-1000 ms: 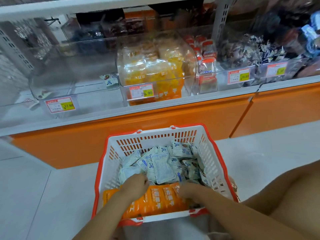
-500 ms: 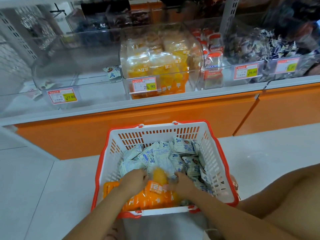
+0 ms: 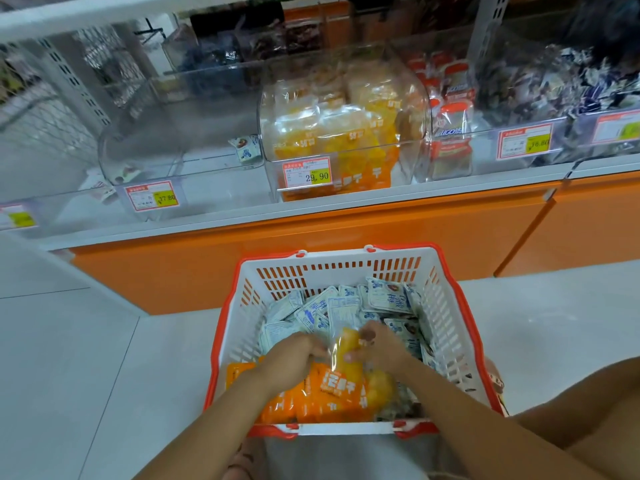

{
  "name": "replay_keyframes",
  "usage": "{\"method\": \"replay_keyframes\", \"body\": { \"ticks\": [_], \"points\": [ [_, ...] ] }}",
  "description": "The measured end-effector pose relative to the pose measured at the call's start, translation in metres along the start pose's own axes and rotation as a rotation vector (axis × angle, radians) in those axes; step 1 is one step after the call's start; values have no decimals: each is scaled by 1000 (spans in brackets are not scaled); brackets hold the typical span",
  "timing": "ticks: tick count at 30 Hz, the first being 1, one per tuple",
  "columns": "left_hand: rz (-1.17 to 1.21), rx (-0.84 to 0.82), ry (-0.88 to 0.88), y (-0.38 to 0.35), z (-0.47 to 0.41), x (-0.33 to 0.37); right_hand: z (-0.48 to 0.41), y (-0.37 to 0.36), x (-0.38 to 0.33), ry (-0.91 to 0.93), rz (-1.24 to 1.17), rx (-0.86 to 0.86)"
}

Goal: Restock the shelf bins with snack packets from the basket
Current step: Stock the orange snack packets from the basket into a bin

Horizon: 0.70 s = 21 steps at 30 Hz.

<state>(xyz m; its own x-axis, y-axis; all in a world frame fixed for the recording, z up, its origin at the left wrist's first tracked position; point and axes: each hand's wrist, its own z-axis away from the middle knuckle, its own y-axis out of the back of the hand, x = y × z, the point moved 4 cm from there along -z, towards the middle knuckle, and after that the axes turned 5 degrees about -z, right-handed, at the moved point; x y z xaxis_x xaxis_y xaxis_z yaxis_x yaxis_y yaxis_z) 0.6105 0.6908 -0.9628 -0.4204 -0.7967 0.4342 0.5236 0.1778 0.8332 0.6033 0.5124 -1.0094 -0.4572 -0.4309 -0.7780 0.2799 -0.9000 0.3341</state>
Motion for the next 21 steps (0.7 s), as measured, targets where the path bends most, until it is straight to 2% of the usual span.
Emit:
{"method": "replay_keyframes", "body": {
  "ticks": [3,5,7,12,16,19,21],
  "points": [
    [39,85,34,23,-8,9,-2,31,-38,66,-13,-17],
    [94,170,84,50,-14,19,6,62,-76,125,81,-1],
    [130,263,101,84,-18,36,18,99,-115,208,144,108],
    [79,575,-25,172,-31,93,81,182,-200,468,-2,469],
    [63,818,-118,235,-53,128,109,233,-249,643,-38,837],
    [-30,857,-102,270,-81,144,107,256,-275,683,40,1000],
    [-113,788,-73,283,-104,147,99,262,-292,703,129,1016]
  ]
}}
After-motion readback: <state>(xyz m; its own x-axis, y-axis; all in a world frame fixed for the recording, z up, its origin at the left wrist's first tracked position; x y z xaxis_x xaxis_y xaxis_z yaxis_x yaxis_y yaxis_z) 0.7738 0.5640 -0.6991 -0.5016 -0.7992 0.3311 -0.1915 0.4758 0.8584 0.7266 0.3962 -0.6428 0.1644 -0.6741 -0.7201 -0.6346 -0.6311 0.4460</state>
